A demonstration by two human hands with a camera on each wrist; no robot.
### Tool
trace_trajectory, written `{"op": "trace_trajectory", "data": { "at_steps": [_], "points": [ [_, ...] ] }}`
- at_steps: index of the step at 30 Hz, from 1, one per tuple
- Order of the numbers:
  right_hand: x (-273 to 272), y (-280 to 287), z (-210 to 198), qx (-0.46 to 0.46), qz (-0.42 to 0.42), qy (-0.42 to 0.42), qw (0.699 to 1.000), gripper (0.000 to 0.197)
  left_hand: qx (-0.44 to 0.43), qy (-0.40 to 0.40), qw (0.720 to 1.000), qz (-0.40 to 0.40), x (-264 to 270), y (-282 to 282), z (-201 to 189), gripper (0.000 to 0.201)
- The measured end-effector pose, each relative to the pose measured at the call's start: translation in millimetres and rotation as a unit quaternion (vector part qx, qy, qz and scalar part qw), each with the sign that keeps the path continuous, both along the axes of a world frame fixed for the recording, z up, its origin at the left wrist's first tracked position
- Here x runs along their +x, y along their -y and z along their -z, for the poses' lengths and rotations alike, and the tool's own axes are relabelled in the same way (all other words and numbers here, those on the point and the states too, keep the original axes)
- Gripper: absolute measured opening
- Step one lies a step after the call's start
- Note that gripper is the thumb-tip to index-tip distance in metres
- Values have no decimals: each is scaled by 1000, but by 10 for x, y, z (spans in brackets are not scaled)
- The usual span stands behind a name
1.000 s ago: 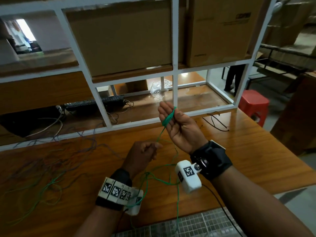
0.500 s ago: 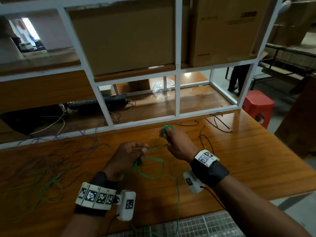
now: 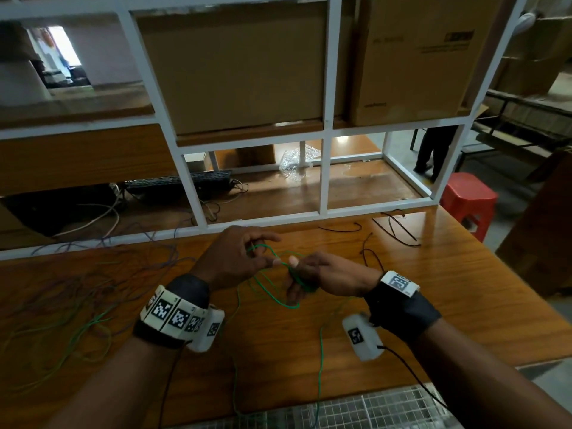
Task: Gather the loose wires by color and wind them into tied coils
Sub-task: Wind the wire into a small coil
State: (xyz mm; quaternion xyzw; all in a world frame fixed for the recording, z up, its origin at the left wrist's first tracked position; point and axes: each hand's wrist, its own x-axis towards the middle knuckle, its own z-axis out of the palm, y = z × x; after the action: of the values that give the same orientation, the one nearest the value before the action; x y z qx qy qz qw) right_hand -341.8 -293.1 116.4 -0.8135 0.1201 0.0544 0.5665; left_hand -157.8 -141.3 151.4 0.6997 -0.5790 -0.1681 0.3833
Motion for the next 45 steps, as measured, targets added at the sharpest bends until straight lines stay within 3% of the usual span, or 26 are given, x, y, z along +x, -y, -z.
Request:
{"op": "trace_trajectory", "data": {
  "at_steps": [5,10,15,17,19,22,24,26,27,29,31,35,37,40,42,45],
  "points": [
    [-80,-5,-42,131,-30,52,990,31,-15,-69,997,23,46,98,-40,34],
    [-162,99,-74,121,25,94,988,33,10,-144,989,32,124,52,111,39],
    [-177,151,31,129,69,111,983,33,52,-238,970,17,265,33,363,19],
    [-172,143,44,156,89,123,976,33,33,-289,957,-2,289,20,435,28],
    [-168,112,32,177,107,128,970,32,-15,-355,932,-74,289,10,443,49],
    [-147,63,25,205,126,137,961,32,-137,-381,886,-226,263,-37,435,34],
    [-126,49,41,221,139,145,954,32,-221,-402,826,-328,155,-88,497,20],
    [-100,47,59,238,150,153,947,32,-250,-390,786,-408,-45,-134,685,13],
    [-93,48,65,247,156,155,944,32,-247,-379,786,-422,-172,-133,809,13],
    [-69,42,71,258,159,155,940,31,-214,-351,826,-384,-417,-60,987,4],
    [-29,10,77,267,154,154,939,31,-176,-305,870,-345,-552,111,1066,17],
    [48,-53,96,276,146,153,938,33,-104,-224,906,-343,-564,410,917,48],
    [44,-60,71,275,146,154,938,33,-83,-199,908,-359,-508,459,873,51],
    [-2,-29,26,282,160,160,932,31,-82,-205,911,-348,-376,498,956,39],
    [-43,14,30,286,175,164,928,31,-106,-272,906,-306,-312,462,970,29],
    [-85,130,77,335,210,177,901,32,-130,-417,866,-245,-200,371,939,18]
  ]
}}
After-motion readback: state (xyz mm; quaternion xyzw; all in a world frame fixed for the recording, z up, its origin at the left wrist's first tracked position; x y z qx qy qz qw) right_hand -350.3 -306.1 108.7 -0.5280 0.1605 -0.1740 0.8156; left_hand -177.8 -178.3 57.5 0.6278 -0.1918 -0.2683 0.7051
